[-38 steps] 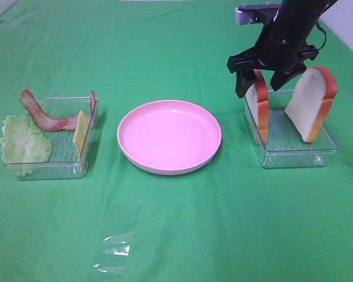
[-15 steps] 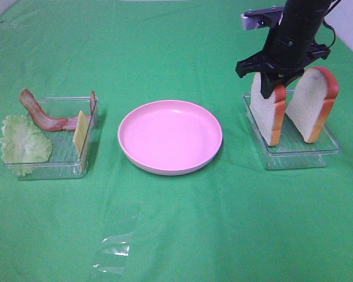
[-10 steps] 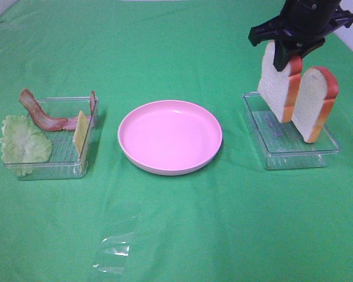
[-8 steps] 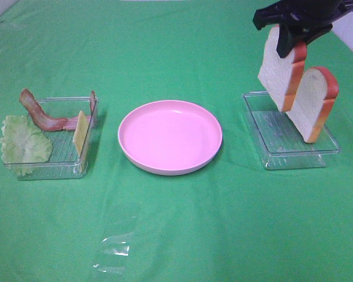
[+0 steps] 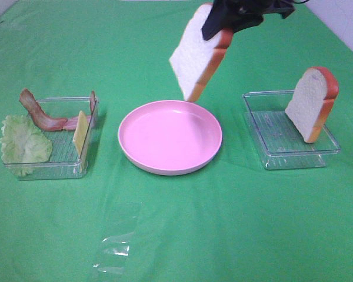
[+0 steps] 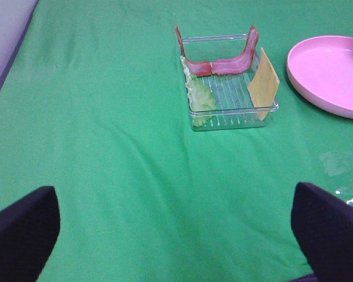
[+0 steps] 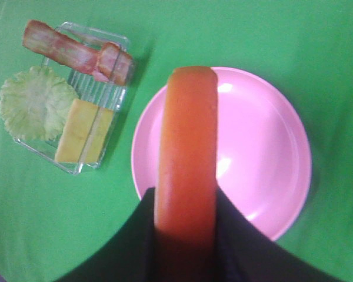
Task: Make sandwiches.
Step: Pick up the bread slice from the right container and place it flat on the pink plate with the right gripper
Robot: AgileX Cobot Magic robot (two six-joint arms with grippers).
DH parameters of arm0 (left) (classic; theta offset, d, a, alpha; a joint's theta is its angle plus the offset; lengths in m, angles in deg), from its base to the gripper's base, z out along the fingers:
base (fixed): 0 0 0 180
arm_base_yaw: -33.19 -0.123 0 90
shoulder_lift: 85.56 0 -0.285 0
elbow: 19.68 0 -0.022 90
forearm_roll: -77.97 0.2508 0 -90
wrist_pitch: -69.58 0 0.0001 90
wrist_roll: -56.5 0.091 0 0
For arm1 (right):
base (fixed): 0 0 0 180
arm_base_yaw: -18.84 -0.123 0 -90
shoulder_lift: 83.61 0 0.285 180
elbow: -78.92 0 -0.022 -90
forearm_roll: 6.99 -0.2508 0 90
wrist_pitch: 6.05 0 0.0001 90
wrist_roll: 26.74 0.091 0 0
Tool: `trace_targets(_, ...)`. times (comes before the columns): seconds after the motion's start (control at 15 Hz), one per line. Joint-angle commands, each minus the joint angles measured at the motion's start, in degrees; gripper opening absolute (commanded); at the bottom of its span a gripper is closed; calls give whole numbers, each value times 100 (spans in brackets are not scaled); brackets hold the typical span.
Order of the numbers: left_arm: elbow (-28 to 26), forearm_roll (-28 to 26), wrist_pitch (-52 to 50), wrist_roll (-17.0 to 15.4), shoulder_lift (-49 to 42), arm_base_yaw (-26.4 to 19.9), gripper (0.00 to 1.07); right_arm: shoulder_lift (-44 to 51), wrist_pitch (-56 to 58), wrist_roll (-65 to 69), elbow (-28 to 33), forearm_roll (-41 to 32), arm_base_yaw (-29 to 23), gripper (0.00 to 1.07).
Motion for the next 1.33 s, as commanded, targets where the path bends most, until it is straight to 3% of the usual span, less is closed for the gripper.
trace_targets(0.07, 11, -52, -17, 17, -63, -17, 100, -304, -619, -92, 6, -103, -401, 0)
trace_targets(0.33, 11, -52, -17, 17, -63, -17, 100, -1020, -1152, -80, 6, -132, -859, 0)
trace_targets(1.07, 11, -52, -17, 17, -63, -17, 100, -1770, -1484, -29, 6, 413, -854, 1)
trace_targets(1.2, 11, -52, -17, 17, -63, -17, 100, -1770, -1484, -29, 6, 413, -854, 7)
trace_targets(1.27, 11, -52, -17, 17, -63, -17, 100, -1770, -1484, -29, 6, 435, -854, 17)
trace_targets(1.33, 11, -52, -17, 17, -63, -17, 100, -1770, -1484, -29, 6, 470, -854, 34)
